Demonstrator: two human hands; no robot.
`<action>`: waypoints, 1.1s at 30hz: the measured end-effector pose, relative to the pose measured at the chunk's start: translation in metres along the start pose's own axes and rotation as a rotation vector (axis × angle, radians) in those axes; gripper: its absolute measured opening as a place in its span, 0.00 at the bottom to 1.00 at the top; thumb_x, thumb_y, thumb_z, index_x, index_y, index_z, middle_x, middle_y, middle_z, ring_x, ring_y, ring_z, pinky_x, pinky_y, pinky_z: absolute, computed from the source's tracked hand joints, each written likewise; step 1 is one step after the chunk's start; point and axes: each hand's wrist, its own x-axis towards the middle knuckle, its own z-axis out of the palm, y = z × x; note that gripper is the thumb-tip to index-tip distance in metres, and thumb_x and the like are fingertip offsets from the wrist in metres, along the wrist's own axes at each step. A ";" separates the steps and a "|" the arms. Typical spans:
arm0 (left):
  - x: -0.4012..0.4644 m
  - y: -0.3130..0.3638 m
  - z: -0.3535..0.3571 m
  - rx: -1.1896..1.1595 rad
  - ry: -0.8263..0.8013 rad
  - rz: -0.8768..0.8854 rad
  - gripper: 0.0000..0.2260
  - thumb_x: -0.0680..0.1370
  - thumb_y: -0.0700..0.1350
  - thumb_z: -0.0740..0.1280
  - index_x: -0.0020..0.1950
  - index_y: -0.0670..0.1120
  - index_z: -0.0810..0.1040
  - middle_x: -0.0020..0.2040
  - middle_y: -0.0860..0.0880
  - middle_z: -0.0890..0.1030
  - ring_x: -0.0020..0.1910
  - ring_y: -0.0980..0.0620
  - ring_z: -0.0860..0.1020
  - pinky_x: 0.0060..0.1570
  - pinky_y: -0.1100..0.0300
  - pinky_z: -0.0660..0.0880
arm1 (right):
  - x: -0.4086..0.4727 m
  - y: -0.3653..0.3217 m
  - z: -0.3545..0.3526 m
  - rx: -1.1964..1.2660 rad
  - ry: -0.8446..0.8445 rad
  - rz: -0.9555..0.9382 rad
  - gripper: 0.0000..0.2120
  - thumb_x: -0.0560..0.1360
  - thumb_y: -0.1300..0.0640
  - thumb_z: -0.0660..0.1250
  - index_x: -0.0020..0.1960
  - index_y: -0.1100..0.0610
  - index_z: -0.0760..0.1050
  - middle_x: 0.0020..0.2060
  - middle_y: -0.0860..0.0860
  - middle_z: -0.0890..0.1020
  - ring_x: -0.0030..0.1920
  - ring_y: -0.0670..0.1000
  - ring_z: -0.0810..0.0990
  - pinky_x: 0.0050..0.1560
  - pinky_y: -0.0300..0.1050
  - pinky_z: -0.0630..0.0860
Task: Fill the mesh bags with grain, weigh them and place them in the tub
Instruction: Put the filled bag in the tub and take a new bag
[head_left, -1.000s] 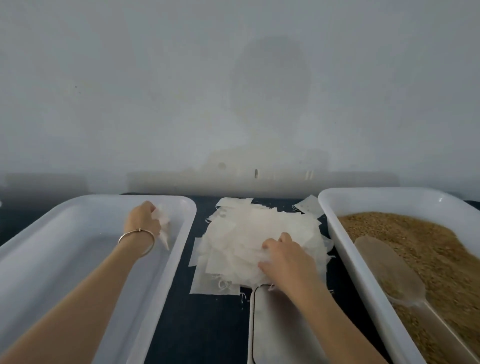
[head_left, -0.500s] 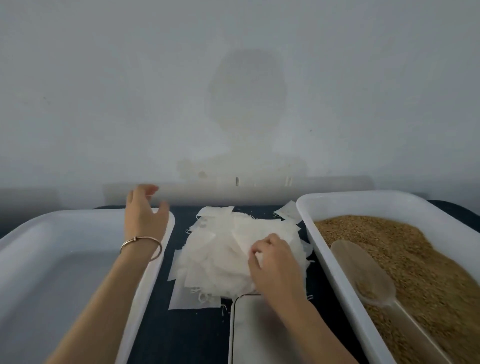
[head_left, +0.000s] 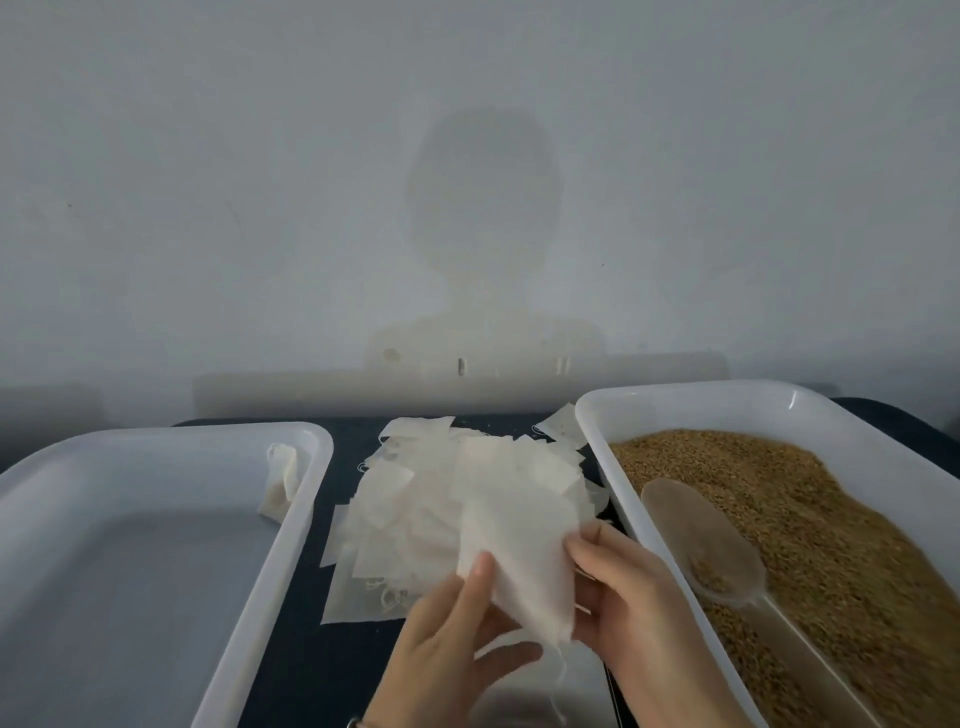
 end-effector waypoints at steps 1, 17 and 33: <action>-0.005 -0.003 -0.002 -0.031 -0.009 -0.015 0.15 0.63 0.52 0.71 0.38 0.41 0.85 0.41 0.37 0.82 0.38 0.44 0.83 0.35 0.55 0.80 | -0.004 0.002 -0.005 -0.041 0.023 -0.008 0.06 0.69 0.59 0.67 0.34 0.57 0.74 0.32 0.56 0.74 0.32 0.51 0.74 0.32 0.43 0.68; -0.031 -0.010 0.006 0.220 0.294 0.343 0.23 0.61 0.58 0.74 0.23 0.44 0.67 0.20 0.47 0.68 0.20 0.53 0.65 0.22 0.67 0.63 | -0.046 0.028 -0.001 -0.995 0.226 -0.716 0.17 0.65 0.48 0.71 0.53 0.43 0.75 0.43 0.42 0.78 0.40 0.41 0.77 0.34 0.33 0.73; -0.041 -0.006 0.009 0.383 -0.092 0.311 0.02 0.70 0.40 0.74 0.41 0.42 0.83 0.35 0.42 0.83 0.33 0.50 0.79 0.38 0.61 0.77 | -0.053 0.023 -0.003 -1.073 0.178 -0.644 0.14 0.69 0.62 0.75 0.50 0.45 0.81 0.37 0.36 0.82 0.38 0.37 0.80 0.33 0.34 0.77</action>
